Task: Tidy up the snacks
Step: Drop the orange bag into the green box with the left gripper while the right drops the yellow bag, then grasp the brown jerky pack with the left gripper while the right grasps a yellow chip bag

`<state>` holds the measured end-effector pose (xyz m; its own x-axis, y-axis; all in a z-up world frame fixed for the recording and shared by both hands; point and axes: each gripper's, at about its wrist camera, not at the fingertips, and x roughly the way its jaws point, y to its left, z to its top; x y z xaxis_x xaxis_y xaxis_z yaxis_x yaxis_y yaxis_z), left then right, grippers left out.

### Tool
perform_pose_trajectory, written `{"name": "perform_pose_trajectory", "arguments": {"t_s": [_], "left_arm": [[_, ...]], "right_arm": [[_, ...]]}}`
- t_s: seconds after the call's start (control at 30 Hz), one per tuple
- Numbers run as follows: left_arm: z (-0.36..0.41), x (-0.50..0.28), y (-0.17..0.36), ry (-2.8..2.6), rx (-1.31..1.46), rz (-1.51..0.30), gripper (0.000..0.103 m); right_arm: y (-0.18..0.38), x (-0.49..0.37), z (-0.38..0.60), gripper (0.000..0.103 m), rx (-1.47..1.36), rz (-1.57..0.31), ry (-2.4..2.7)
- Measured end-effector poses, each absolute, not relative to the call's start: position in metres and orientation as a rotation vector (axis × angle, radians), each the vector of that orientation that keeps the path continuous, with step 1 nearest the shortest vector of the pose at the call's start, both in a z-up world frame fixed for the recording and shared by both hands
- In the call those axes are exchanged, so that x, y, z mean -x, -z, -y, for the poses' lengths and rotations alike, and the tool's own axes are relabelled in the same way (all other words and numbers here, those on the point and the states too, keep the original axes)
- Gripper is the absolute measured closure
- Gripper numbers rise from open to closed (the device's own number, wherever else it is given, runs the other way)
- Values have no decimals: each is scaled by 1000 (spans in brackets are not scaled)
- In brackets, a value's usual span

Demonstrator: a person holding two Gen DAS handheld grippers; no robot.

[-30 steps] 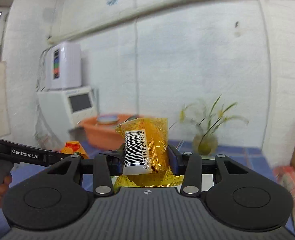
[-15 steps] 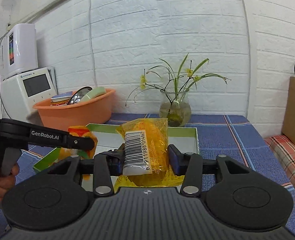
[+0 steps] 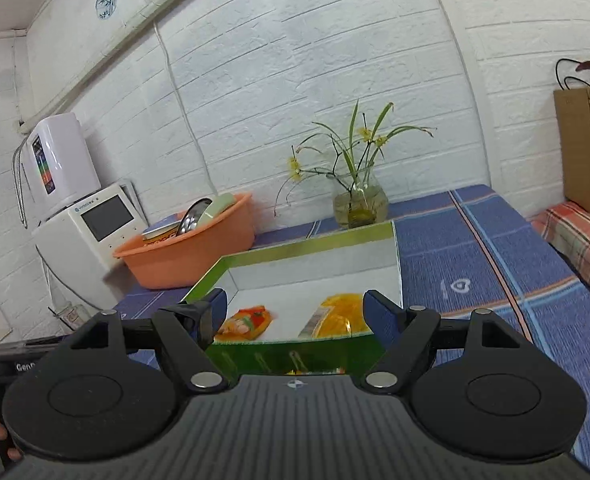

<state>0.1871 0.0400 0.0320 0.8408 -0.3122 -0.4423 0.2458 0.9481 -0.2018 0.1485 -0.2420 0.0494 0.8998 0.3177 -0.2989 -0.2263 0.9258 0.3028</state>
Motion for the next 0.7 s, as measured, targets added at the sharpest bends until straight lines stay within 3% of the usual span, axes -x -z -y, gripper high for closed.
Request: {"name": "perform_pose_trajectory", "arguments": {"t_s": [0.23,0.3,0.63,0.7], "left_arm": [[-13,-153,1,375,102,-585,21],[-1,-149,5,374,39,-568,1],[26,-144,21,338,-141,-542,0],[23,-144,22,336,-128,-538,9]], "right_arm": [[-20,-129,223,0,-184,-452,-310],[-14,-130,220,0,-221,-488,-333],[8,-142,205,0,-258,-594,-281],[8,-144,203,0,-279,-605,-262]]}}
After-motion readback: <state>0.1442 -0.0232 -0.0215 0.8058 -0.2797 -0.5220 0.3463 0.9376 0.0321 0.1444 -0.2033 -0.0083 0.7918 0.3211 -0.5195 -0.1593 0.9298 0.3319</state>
